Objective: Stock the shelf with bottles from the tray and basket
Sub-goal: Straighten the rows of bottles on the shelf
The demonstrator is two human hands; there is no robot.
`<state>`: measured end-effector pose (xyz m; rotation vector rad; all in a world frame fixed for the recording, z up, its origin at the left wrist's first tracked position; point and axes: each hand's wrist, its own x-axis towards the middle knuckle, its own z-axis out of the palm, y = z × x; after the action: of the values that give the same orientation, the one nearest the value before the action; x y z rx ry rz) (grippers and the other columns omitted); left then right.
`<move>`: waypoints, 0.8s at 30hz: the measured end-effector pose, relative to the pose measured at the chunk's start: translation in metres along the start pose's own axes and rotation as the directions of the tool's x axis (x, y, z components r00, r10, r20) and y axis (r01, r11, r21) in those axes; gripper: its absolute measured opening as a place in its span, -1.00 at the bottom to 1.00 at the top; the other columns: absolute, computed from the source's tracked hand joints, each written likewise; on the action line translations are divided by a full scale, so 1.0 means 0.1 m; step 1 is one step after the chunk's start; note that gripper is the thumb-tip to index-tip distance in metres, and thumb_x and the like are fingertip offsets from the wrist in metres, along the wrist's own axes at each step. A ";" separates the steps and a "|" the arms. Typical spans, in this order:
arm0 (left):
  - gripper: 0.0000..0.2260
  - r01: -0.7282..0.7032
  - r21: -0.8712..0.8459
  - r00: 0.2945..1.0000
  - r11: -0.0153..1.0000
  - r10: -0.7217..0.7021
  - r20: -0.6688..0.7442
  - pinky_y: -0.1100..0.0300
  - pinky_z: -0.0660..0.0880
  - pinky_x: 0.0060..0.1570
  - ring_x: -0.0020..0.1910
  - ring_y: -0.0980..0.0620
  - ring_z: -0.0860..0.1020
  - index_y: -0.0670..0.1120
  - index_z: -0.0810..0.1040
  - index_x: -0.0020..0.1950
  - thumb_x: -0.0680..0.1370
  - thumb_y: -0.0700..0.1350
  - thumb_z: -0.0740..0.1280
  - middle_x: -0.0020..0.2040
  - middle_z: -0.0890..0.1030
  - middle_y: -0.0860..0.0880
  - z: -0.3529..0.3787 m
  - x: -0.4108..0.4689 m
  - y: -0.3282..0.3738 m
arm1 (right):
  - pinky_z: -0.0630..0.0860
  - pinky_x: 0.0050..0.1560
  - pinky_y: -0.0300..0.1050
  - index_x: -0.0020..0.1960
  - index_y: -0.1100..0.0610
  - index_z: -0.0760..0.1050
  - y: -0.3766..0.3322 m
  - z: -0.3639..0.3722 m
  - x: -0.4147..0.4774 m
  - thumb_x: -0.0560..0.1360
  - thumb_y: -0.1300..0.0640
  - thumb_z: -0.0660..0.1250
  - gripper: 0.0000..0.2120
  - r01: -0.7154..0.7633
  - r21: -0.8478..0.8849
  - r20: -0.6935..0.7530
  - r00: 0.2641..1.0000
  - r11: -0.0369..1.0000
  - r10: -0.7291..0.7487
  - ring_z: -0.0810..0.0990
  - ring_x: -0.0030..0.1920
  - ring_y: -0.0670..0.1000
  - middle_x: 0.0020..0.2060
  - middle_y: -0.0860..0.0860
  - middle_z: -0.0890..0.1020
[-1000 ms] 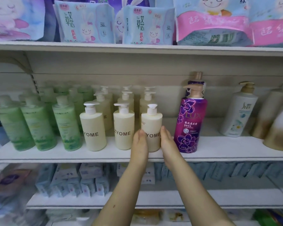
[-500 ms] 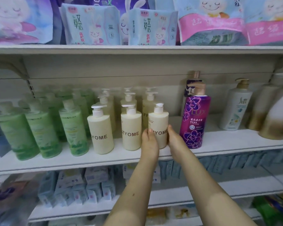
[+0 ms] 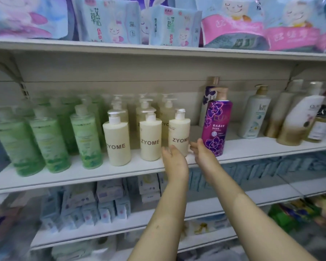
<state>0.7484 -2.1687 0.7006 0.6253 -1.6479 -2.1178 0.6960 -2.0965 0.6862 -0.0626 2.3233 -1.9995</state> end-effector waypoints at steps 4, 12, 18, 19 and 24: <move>-0.72 -0.062 -0.007 0.998 0.998 0.062 0.027 0.15 0.31 0.18 0.19 -0.01 0.42 -0.06 0.39 0.33 0.67 -0.02 0.07 0.28 0.48 -0.07 0.16 -0.34 -0.02 | 0.31 0.43 0.06 0.23 0.02 0.54 0.10 -0.31 -0.09 0.65 -0.18 -0.04 -0.53 0.059 -0.003 0.001 0.998 0.998 -0.059 0.44 0.35 0.02 0.30 0.01 0.52; -0.64 -0.210 0.108 0.972 0.972 0.195 0.132 0.25 0.23 0.15 0.22 0.19 0.30 -0.01 0.29 0.48 0.69 0.01 0.05 0.23 0.39 0.13 0.81 -0.54 -0.12 | 0.41 0.14 -0.19 0.25 0.18 0.52 0.15 -1.19 0.11 0.68 -0.08 0.00 -0.55 0.080 0.126 0.106 0.990 0.989 -0.093 0.56 0.07 -0.04 0.06 0.04 0.61; -0.52 -0.186 0.189 0.980 0.964 0.168 0.103 0.16 0.20 0.31 0.46 0.06 0.25 0.01 0.08 0.59 0.68 0.07 0.06 0.54 0.23 0.04 1.09 -0.44 -0.24 | 0.36 0.36 -0.02 0.45 0.03 0.31 0.11 -1.63 0.30 0.64 -0.13 0.11 -0.55 0.155 0.044 0.243 0.956 0.987 -0.161 0.46 0.32 -0.01 0.33 -0.05 0.49; -0.53 -0.215 0.205 0.974 0.955 0.194 0.119 0.20 0.21 0.29 0.40 0.13 0.28 0.01 0.09 0.58 0.69 0.05 0.07 0.51 0.27 0.07 1.11 -0.44 -0.25 | 0.34 0.35 -0.05 0.52 0.04 0.22 0.09 -1.64 0.32 0.64 -0.13 0.12 -0.50 0.163 0.027 0.279 0.946 0.986 -0.164 0.42 0.37 0.00 0.39 -0.04 0.44; -0.61 -0.250 0.262 0.962 0.932 0.209 0.174 0.27 0.30 0.15 0.13 0.30 0.41 0.07 0.22 0.52 0.68 0.04 0.07 0.25 0.43 0.17 1.13 -0.36 -0.27 | 0.41 0.28 -0.08 0.47 -0.07 0.29 0.17 -1.57 0.43 0.64 -0.05 0.15 -0.59 0.281 -0.019 0.381 0.889 0.960 -0.253 0.49 0.30 -0.07 0.29 -0.10 0.54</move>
<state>0.7137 -2.0521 0.7025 0.3433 -2.0169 -1.8124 0.6398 -1.9428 0.6915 -0.7421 2.2260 -1.8021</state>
